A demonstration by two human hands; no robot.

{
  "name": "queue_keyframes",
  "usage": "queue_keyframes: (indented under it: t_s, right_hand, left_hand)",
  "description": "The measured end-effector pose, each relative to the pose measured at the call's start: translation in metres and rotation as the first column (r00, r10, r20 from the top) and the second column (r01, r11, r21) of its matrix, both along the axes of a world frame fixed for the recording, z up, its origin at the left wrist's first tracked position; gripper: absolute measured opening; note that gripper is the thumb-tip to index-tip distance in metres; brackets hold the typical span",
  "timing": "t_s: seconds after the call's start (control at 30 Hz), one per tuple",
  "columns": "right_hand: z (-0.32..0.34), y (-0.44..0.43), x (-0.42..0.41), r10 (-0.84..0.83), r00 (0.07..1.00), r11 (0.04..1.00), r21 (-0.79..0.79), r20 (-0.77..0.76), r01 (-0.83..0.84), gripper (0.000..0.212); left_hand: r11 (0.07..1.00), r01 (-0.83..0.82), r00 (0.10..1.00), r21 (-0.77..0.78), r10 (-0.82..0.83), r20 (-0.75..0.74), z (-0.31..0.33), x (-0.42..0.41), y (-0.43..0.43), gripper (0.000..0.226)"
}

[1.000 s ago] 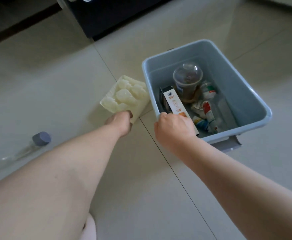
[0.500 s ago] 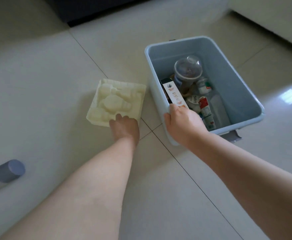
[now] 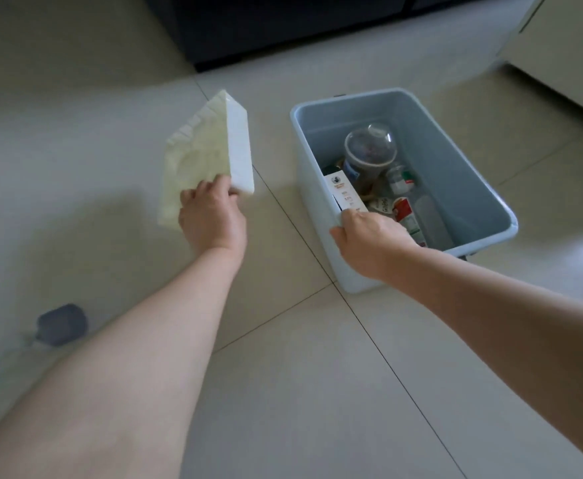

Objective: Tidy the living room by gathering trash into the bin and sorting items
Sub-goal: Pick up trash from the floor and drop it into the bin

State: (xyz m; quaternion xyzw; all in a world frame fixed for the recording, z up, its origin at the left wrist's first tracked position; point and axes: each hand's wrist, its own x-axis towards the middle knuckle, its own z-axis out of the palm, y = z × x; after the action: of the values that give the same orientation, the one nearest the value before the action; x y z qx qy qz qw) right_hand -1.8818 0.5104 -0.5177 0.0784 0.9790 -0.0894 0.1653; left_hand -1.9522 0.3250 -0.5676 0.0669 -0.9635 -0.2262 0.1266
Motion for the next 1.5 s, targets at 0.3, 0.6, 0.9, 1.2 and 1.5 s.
queue_keyframes:
  t_s: [0.3,0.6,0.9,1.2,1.5]
  right_hand:
    - [0.012,0.027,0.011,0.206,0.978,0.978,-0.023,-0.04,-0.207,0.023]
    - [0.034,0.105,0.014,0.001,0.996,0.997,0.071,-0.084,0.005,0.025]
    - [0.021,0.13,0.028,-0.162,0.972,0.984,0.045,-0.171,0.172,0.031]
    - [0.018,0.108,0.004,-0.256,0.944,0.913,-0.374,-0.207,0.165,0.052]
    - [0.015,0.101,-0.006,-0.388,0.851,0.884,-0.405,-0.355,0.234,0.054]
  left_hand:
    - [0.969,0.231,0.933,-0.084,-0.245,-0.262,0.064,0.017,0.035,0.011]
    - [0.731,0.504,0.678,-0.461,-0.665,-0.313,0.074,0.023,0.113,0.021]
    - [0.747,0.597,0.771,-0.292,-0.634,-0.047,0.037,0.029,0.132,0.021]
    - [0.766,0.608,0.776,-0.209,-0.518,0.36,0.042,0.034,0.128,0.039]
    - [0.945,0.327,0.935,-0.014,-0.326,-0.141,0.028,0.019,0.105,0.037]
